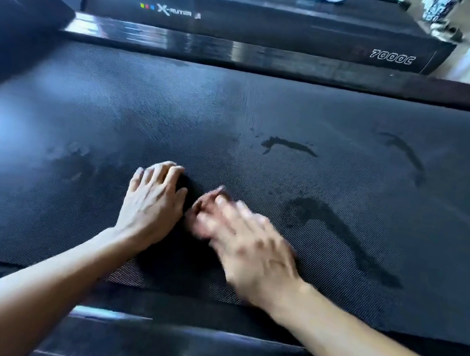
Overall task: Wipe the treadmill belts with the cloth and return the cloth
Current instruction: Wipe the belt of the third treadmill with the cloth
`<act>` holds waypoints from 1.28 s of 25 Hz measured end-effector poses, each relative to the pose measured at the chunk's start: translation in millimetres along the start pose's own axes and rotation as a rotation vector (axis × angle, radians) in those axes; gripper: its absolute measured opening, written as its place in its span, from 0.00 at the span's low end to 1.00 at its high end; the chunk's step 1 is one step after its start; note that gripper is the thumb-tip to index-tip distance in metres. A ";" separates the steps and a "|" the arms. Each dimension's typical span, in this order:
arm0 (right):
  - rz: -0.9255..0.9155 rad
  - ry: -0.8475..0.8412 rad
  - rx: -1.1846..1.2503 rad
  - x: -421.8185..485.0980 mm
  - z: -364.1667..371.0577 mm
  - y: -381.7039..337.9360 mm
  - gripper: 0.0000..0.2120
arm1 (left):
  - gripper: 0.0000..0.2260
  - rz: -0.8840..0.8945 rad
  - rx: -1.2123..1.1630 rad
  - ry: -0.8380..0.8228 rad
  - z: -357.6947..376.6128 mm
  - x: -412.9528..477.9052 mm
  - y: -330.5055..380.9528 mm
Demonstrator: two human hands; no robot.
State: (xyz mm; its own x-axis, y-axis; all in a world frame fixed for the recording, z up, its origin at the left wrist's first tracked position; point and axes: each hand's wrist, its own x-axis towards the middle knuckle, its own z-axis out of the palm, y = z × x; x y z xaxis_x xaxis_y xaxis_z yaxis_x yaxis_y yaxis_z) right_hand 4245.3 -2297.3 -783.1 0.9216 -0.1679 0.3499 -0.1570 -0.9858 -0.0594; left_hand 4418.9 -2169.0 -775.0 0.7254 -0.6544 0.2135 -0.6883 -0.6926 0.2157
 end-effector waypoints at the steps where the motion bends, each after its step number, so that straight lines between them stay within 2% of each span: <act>1: 0.183 -0.033 -0.003 17.3 1.6 8.1 0.22 | 0.24 -0.001 -0.002 -0.041 2.5 6.2 0.2; 2: 0.363 -0.067 0.003 32.2 2.6 11.9 0.24 | 0.24 -0.017 -0.003 -0.078 5.9 11.2 -0.4; 3: 0.454 -0.102 0.000 40.2 3.5 13.4 0.26 | 0.24 -0.034 0.003 -0.098 10.6 14.9 -1.4; 4: 0.440 -0.126 -0.024 40.3 3.0 13.3 0.27 | 0.24 -0.046 0.006 -0.103 14.1 15.7 -1.8; 8: 0.033 -0.102 -0.018 -3.2 -14.2 9.9 0.23 | 0.26 -0.059 0.025 -0.097 17.2 13.3 -1.2; 10: 0.016 -0.112 0.002 -15.9 -16.3 12.1 0.23 | 0.27 -0.064 0.030 -0.097 16.5 12.8 0.1; 12: 0.122 -0.110 -0.006 -4.2 -10.5 15.7 0.23 | 0.27 -0.052 0.037 -0.089 16.9 14.0 -0.1; 15: 0.412 -0.179 0.014 35.6 -1.1 16.9 0.25 | 0.27 -0.051 0.038 -0.087 16.5 11.5 0.6; 17: 0.497 -0.193 0.035 40.6 -2.9 12.9 0.26 | 0.27 -0.059 0.049 -0.078 15.3 11.2 0.8; 19: 0.363 -0.120 0.005 7.0 -11.7 -2.8 0.25 | 0.27 -0.056 0.054 -0.075 15.7 11.9 1.6; 22: 0.172 -0.129 0.042 -36.6 -20.8 -19.4 0.25 | 0.27 -0.049 0.054 -0.067 14.9 11.7 2.0; 24: 0.214 -0.119 0.039 -8.2 -16.0 -5.1 0.25 | 0.27 -0.047 0.054 -0.072 15.3 11.6 2.9; 28: 0.389 -0.241 0.062 103.7 13.5 38.0 0.25 | 0.27 -0.052 0.062 -0.092 15.3 12.8 2.8; 32: 0.467 -0.256 0.055 181.6 43.7 64.9 0.24 | 0.30 -0.049 0.078 -0.060 18.6 13.5 1.0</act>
State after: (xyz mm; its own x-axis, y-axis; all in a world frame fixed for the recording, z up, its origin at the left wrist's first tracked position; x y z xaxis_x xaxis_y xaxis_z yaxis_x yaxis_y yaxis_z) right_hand 4418.0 -2391.8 -764.2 0.8165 -0.5763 0.0357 -0.5583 -0.8037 -0.2058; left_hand 4428.1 -2184.1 -789.6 0.7588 -0.6346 0.1468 -0.6512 -0.7442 0.1487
